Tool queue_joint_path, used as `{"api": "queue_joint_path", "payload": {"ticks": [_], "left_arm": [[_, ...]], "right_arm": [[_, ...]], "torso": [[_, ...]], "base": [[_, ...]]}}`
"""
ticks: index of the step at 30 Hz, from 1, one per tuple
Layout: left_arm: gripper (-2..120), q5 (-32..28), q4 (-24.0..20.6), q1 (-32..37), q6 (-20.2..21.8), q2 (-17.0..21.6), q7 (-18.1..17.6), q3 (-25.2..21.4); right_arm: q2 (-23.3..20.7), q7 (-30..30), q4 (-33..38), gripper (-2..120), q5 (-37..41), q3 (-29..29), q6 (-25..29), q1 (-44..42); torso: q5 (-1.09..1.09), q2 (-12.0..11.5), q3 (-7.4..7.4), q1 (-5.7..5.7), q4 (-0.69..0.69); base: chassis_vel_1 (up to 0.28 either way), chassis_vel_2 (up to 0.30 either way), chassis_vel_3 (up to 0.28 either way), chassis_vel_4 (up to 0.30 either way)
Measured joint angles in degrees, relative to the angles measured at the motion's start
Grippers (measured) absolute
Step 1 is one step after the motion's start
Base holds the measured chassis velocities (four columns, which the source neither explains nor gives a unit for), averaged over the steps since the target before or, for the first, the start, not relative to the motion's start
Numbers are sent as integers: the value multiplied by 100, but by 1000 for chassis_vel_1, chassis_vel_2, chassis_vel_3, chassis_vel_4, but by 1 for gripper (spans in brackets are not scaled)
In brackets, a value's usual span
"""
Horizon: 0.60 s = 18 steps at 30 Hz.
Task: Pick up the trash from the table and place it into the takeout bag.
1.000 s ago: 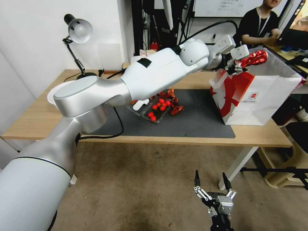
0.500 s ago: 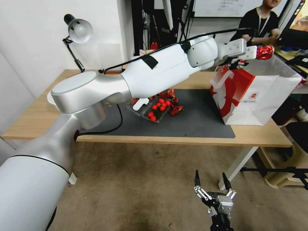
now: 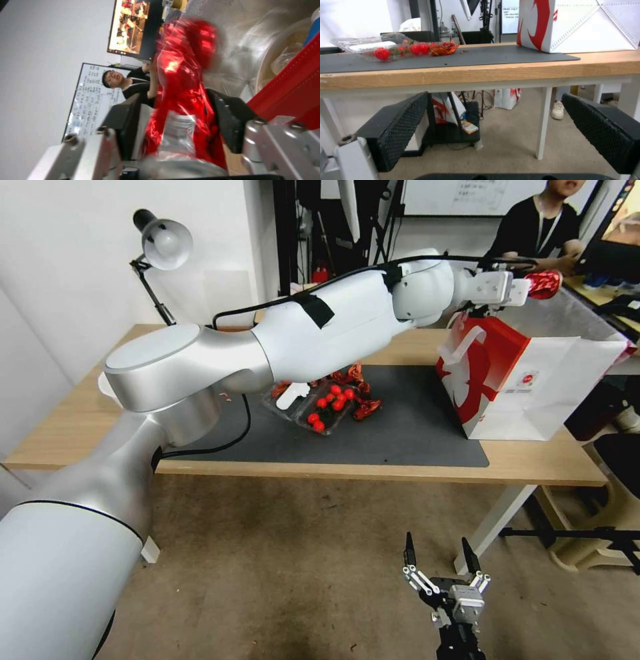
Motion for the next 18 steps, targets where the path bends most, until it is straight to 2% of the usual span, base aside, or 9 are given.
{"api": "queue_joint_path", "payload": {"ticks": [2, 4, 5, 7, 9, 10, 13, 18], "left_arm": [[57, 26, -4, -3, -4, 0, -9, 5], [67, 103, -18, -12, -11, 0, -47, 19], [67, 103, -18, -12, -11, 0, -47, 19], [81, 146, -48, -26, -4, 0, -120, 52], [84, 151, -52, -30, 1, 0, -134, 59], [93, 165, -55, -42, 10, 0, -189, 90], [99, 161, -46, -44, 53, 0, -281, 83], [100, 101, -41, -16, 128, 4, -296, -33]], "right_arm": [[-2, 0, -3, 100, 0, -1, 0, 1], [-4, 1, -13, 100, 2, -3, 0, 7], [-4, 1, -13, 100, 2, -3, 0, 7], [-8, 2, -35, 100, 3, -10, 0, 26], [-10, 2, -41, 100, 4, -13, 0, 31], [-16, 2, -51, 100, 4, -24, -1, 49], [-28, 2, -79, 100, 6, -39, -9, 80], [-55, 2, -96, 100, 13, -48, -26, 110]], "torso": [[0, 0, 0, 0, 0], [0, 0, 0, 0, 0], [0, 0, 0, 0, 0], [0, 0, 0, 0, 0], [0, 0, 0, 0, 0], [0, 0, 0, 0, 0], [0, 0, 0, 0, 0], [0, 0, 0, 0, 0]], "base": [[0, 0, 0, 0], [0, 0, 0, 0], [0, 0, 0, 0], [0, 0, 0, 0], [0, 0, 0, 0], [0, 0, 0, 0], [0, 0, 0, 0], [0, 0, 0, 0]]}}
